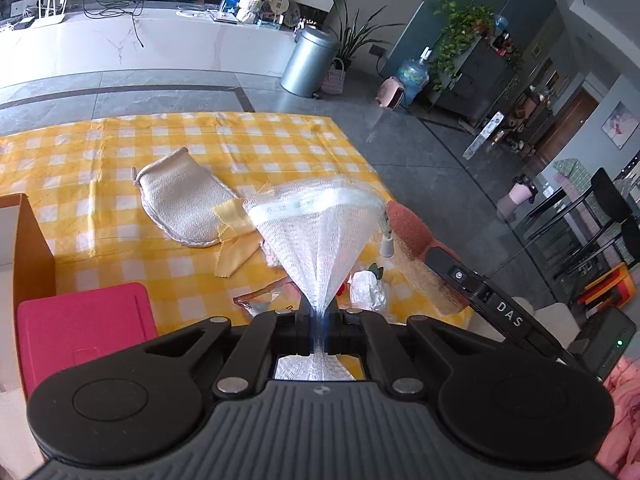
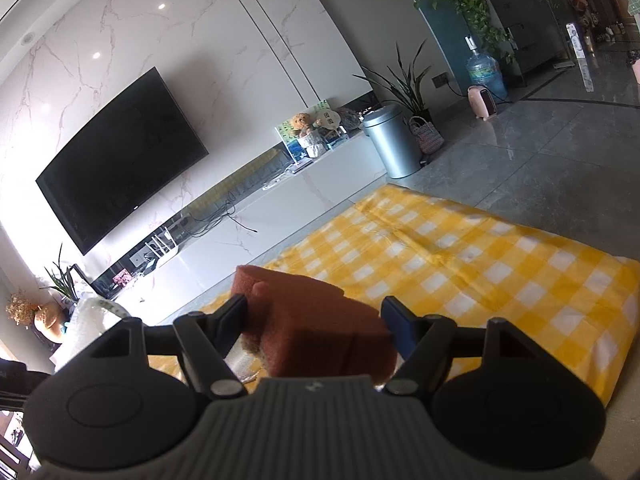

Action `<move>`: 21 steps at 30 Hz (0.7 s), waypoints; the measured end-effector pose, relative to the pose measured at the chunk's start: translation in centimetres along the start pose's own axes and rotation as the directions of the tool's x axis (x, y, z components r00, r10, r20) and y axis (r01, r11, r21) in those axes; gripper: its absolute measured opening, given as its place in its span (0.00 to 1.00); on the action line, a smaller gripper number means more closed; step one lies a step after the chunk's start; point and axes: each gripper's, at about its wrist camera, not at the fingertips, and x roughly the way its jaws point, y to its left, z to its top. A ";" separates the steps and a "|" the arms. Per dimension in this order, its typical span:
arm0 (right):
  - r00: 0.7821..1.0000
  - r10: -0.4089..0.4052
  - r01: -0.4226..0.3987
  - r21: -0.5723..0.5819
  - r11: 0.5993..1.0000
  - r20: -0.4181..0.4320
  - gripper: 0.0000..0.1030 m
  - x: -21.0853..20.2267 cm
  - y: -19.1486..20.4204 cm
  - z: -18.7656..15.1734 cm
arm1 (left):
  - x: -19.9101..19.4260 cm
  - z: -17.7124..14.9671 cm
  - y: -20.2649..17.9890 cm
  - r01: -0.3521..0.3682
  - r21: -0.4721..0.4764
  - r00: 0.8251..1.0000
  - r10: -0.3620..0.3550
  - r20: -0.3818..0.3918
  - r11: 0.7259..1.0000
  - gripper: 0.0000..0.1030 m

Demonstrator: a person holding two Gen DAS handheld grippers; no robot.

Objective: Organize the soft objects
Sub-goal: 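Carry the sponge toward the white box while the left tool lifts the clear bag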

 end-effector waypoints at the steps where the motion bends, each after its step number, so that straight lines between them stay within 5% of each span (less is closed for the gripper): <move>1: 1.000 0.011 -0.011 -0.007 1.000 0.002 0.70 -0.1 0.4 0.0 | -0.9 -0.2 0.4 0.006 -0.006 1.000 -0.006 0.017 1.000 0.04; 8: 0.996 0.093 -0.092 -0.069 0.993 0.007 0.70 -0.7 3.7 -0.1 | -7.7 -1.8 4.1 0.035 -0.065 0.986 -0.024 0.167 0.997 0.04; 15: 0.982 0.190 -0.190 -0.117 0.975 -0.011 0.70 -0.9 7.2 -0.6 | -14.2 -3.8 8.9 -0.053 -0.173 0.945 0.105 0.308 0.983 0.04; 21: 0.967 0.251 -0.255 -0.177 0.951 -0.044 0.70 -0.9 10.7 -1.4 | -17.7 -4.9 12.0 -0.123 -0.201 0.922 0.187 0.338 0.972 0.04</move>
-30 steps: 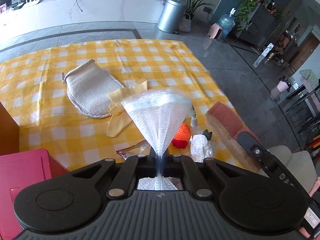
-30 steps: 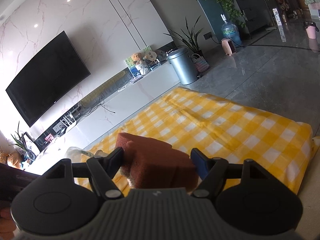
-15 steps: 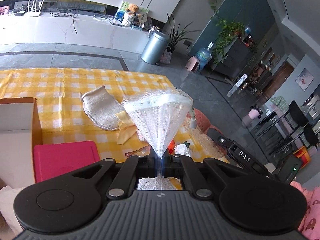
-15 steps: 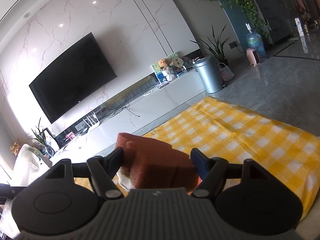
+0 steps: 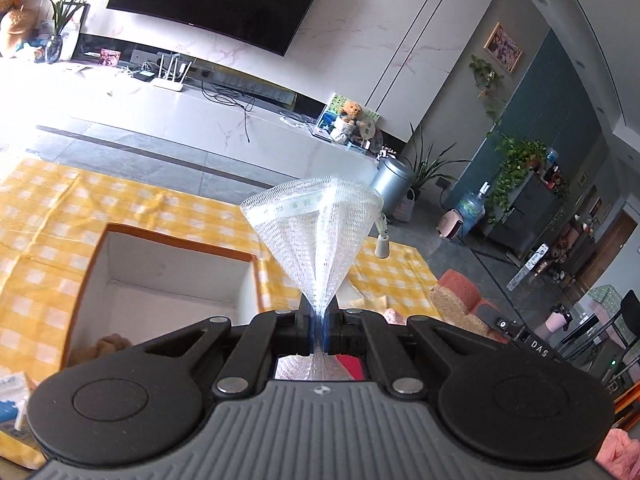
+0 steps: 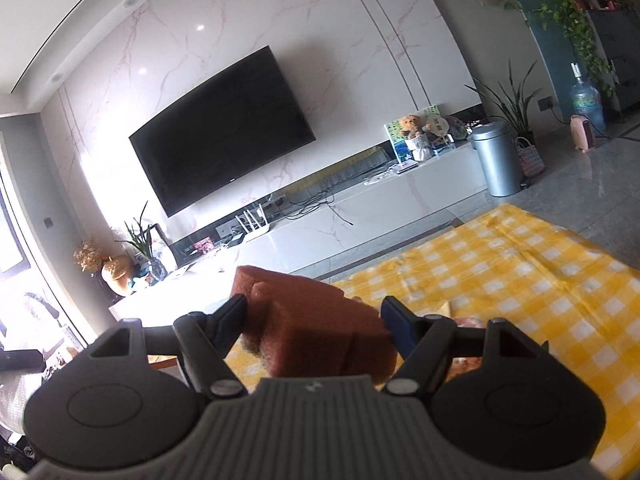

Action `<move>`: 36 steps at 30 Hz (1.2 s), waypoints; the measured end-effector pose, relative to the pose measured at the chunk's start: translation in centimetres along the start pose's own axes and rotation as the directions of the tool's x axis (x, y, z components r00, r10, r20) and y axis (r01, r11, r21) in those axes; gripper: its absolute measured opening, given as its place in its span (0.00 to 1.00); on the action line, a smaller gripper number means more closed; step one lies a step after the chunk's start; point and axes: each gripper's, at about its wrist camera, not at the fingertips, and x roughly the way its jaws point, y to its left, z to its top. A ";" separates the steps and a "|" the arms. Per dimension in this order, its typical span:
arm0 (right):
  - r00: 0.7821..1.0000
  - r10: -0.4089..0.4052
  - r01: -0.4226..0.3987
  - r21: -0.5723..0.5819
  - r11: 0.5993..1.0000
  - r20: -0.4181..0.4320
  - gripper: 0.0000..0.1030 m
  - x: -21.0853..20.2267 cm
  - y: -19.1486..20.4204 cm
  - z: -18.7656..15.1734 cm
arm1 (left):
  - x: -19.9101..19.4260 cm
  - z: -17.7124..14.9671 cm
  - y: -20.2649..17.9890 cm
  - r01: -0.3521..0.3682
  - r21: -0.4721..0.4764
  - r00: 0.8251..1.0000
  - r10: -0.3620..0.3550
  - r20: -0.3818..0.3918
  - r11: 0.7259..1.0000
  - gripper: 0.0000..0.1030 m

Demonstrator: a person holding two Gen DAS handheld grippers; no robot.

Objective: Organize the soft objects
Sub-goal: 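Carry the sponge toward the white box while the left tool lifts the clear bag, then lower the sponge into the white box and open the right tool while the left tool holds the bag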

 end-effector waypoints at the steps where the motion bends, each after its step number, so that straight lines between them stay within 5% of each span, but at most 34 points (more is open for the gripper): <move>1: 1.000 0.019 -0.019 -0.013 1.000 -0.007 0.70 0.1 0.9 -0.1 | -0.4 0.1 0.7 -0.005 -0.002 1.000 0.005 0.002 1.000 0.04; 5: 0.990 0.139 -0.140 -0.028 0.990 -0.035 0.70 1.0 3.5 -0.6 | -1.1 -0.4 3.3 -0.008 -0.031 1.000 0.007 -0.014 0.999 0.04; 8: 0.951 0.296 -0.294 0.038 0.955 -0.084 0.70 2.3 5.1 -1.3 | -0.7 -0.9 5.4 0.003 -0.078 0.999 -0.006 -0.036 0.997 0.04; 11: 0.929 0.346 -0.347 0.017 0.938 -0.131 0.70 3.4 7.7 -2.1 | -0.6 -1.2 7.6 0.000 -0.113 0.999 -0.004 -0.035 0.994 0.04; 18: 0.903 0.315 -0.343 -0.049 0.938 -0.291 0.70 7.1 14.2 -5.4 | -1.0 -2.0 10.7 0.038 -0.172 0.999 -0.043 -0.026 0.984 0.04; 24: 0.898 0.176 -0.318 -0.320 0.892 -0.403 0.70 9.9 20.4 -8.9 | -0.8 -2.7 12.4 0.027 -0.200 0.998 -0.038 -0.049 0.979 0.04; 28: 0.891 -0.013 -0.294 -0.600 0.744 -0.453 0.70 12.7 24.4 -11.8 | -0.8 -3.0 13.4 0.019 -0.230 0.998 -0.033 -0.055 0.973 0.04; 34: 0.851 -0.189 -0.351 -0.798 0.490 -0.491 0.70 17.3 27.0 -15.3 | -0.9 -3.2 14.4 0.006 -0.257 0.998 -0.022 -0.058 0.966 0.04; 36: 0.829 -0.209 -0.397 -0.810 0.433 -0.518 0.70 18.4 27.1 -16.3 | -1.0 -3.2 14.6 0.008 -0.266 0.998 -0.023 -0.053 0.964 0.04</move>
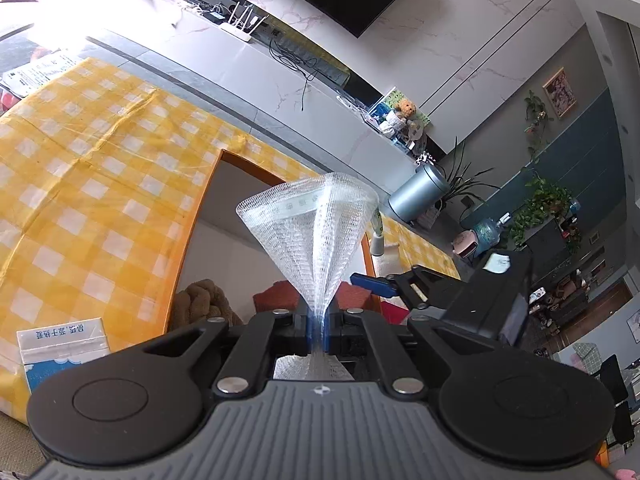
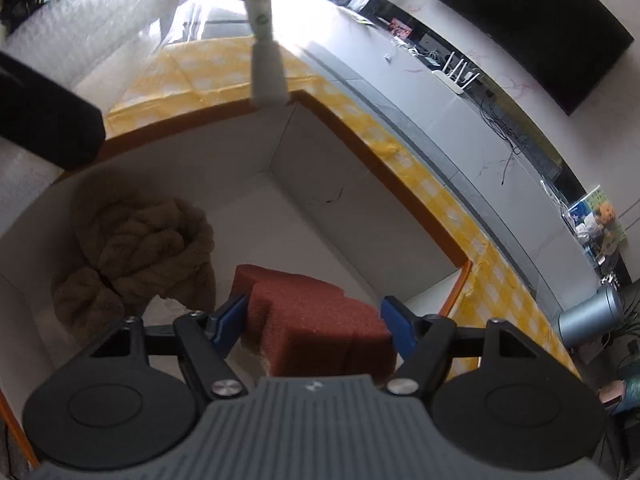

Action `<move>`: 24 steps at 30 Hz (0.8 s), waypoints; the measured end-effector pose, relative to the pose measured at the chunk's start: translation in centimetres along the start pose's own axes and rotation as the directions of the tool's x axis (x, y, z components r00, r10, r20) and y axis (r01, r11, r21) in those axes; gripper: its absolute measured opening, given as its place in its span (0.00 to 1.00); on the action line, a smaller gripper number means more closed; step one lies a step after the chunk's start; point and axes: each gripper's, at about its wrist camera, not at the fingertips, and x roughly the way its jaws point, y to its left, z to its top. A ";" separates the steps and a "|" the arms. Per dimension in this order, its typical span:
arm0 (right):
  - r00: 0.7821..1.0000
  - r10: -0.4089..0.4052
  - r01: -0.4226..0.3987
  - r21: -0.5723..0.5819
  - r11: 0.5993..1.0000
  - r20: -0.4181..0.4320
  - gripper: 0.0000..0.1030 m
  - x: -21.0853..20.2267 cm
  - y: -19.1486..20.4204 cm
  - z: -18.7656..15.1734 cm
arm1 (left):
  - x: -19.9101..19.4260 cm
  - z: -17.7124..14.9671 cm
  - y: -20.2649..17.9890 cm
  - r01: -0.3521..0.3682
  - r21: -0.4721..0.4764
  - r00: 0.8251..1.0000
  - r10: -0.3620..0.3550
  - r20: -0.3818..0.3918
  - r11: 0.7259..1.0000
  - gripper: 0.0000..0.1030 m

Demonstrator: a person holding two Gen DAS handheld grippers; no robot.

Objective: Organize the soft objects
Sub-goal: 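Lower the sponge into the white box and open the right tool while the left tool holds the bag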

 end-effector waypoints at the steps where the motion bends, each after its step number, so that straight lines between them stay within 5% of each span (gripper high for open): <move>1: 1.000 0.018 -0.018 -0.015 1.000 -0.011 0.70 0.6 0.0 0.0 | 0.0 0.1 0.1 0.001 -0.004 1.000 -0.001 0.001 1.000 0.04; 10: 0.987 0.076 -0.091 -0.106 0.990 -0.143 0.68 5.1 0.8 0.4 | 0.5 0.0 0.2 -0.034 0.014 0.999 0.034 -0.019 0.999 0.04; 15: 0.985 0.052 -0.075 -0.138 0.988 -0.167 0.74 5.2 0.4 0.5 | 0.7 0.0 0.2 -0.036 0.019 0.999 0.037 -0.025 0.999 0.04; 18: 0.992 0.028 -0.046 -0.158 0.986 -0.120 0.94 4.3 0.5 0.7 | 0.7 0.0 0.4 -0.044 0.006 0.999 0.044 -0.025 0.999 0.06; 24: 1.000 -0.012 0.008 -0.147 0.989 -0.027 0.98 1.9 -0.1 0.1 | 0.0 0.2 1.0 -0.051 -0.025 0.999 0.051 0.000 0.998 0.08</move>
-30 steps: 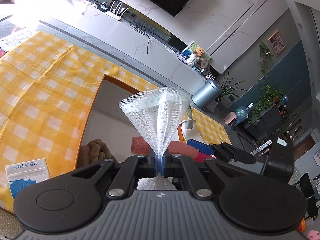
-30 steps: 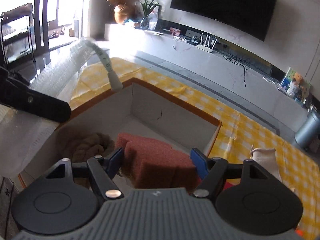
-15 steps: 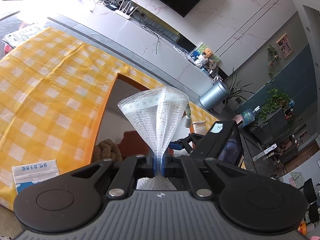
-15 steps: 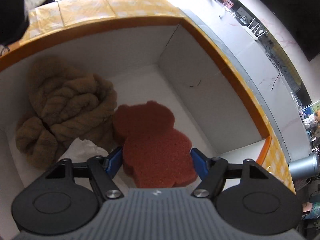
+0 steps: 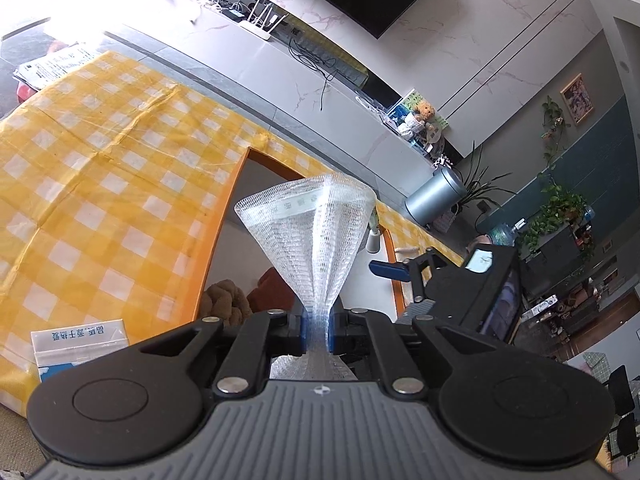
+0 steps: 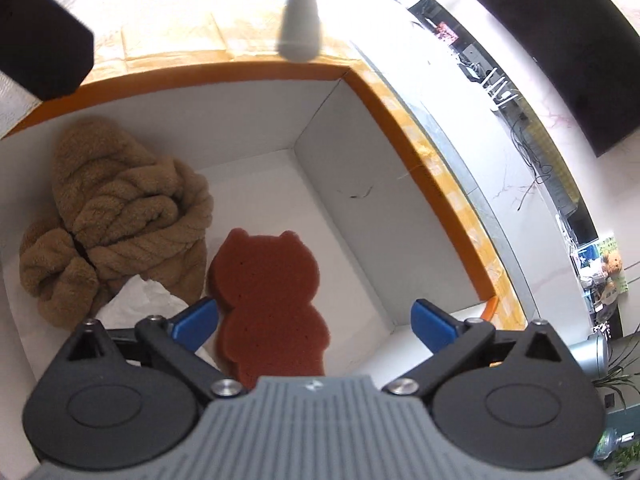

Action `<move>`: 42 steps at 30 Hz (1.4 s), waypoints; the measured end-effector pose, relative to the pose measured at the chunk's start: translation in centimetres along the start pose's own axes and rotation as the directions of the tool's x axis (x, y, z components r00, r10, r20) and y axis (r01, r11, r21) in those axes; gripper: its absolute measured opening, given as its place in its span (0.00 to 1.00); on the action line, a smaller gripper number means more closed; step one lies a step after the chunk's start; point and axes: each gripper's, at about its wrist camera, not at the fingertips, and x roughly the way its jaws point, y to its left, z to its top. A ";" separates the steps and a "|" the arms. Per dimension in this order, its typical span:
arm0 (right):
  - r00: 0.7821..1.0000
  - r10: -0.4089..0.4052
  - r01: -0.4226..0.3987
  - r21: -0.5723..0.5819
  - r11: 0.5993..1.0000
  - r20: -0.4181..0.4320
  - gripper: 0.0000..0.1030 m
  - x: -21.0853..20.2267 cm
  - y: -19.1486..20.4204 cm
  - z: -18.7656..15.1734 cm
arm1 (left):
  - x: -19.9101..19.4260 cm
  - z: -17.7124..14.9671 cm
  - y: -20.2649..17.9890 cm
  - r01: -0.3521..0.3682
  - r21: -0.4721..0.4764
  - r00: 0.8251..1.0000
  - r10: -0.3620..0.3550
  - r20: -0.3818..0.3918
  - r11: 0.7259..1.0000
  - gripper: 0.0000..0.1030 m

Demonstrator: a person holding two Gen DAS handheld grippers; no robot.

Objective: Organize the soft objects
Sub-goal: 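Lower the sponge into the white box and open the right tool while the left tool holds the bag, then lower the clear bag into the white box and open the left tool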

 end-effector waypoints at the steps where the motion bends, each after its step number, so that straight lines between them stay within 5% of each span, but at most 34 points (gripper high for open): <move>1: 1.000 -0.009 0.009 0.028 1.000 0.015 0.98 -0.5 -0.1 0.0 | -0.1 0.1 -0.1 -0.003 0.004 1.000 0.003 0.005 1.000 0.08; 7: 0.991 -0.052 0.022 0.241 0.970 0.119 0.98 -3.5 -3.1 -1.7 | 0.0 0.0 -0.5 -0.030 -0.005 0.997 0.030 0.075 1.000 0.08; 13: 0.977 -0.120 0.035 0.428 0.903 0.174 0.98 -5.0 -5.7 -4.6 | 1.9 0.7 -2.4 -0.055 0.087 0.994 0.047 0.095 0.995 0.05; 18: 0.961 -0.004 -0.157 0.561 0.813 0.275 0.98 -4.6 -7.0 -6.9 | 4.6 1.5 -4.3 -0.181 0.171 0.972 0.151 0.178 0.968 0.05; 22: 0.932 -0.013 -0.221 0.597 0.771 0.362 0.98 -4.6 -6.4 -8.5 | 7.1 2.7 -4.4 -0.231 0.204 0.969 0.206 0.137 0.951 0.05; 24: 0.926 -0.025 -0.220 0.593 0.775 0.376 0.98 -5.0 -6.4 -8.5 | 9.1 3.2 -4.7 -0.313 0.260 0.950 0.296 0.103 0.914 0.05; 27: 0.913 -0.028 -0.244 0.602 0.760 0.406 0.98 -5.7 -6.6 -8.8 | 12.0 3.1 -5.5 -0.462 0.379 0.882 0.459 0.105 0.802 0.04; 29: 0.900 -0.006 -0.293 0.613 0.734 0.436 0.98 -6.2 -7.0 -9.2 | 13.4 2.4 -5.7 -0.492 0.444 0.858 0.503 0.104 0.748 0.04; 33: 0.897 0.013 -0.321 0.630 0.707 0.442 0.98 -6.0 -6.9 -9.5 | 14.5 1.6 -5.0 -0.511 0.432 0.836 0.546 0.051 0.743 0.04; 36: 0.917 0.019 -0.291 0.636 0.715 0.398 0.98 -5.2 -6.5 -9.4 | 13.9 1.4 -5.0 -0.515 0.413 0.843 0.532 0.083 0.751 0.15; 38: 0.929 0.018 -0.270 0.643 0.717 0.370 0.98 -4.6 -6.2 -9.2 | 13.4 1.2 -5.4 -0.482 0.426 0.863 0.499 0.079 0.766 0.50; 39: 0.930 0.012 -0.263 0.642 0.720 0.367 0.98 -4.4 -6.1 -9.2 | 13.1 0.9 -5.6 -0.469 0.428 0.870 0.486 0.077 0.772 0.85; 42: 0.932 0.007 -0.248 0.626 0.739 0.361 0.98 -4.5 -5.9 -9.0 | 12.0 0.2 -6.3 -0.398 0.454 0.909 0.410 0.076 0.797 0.92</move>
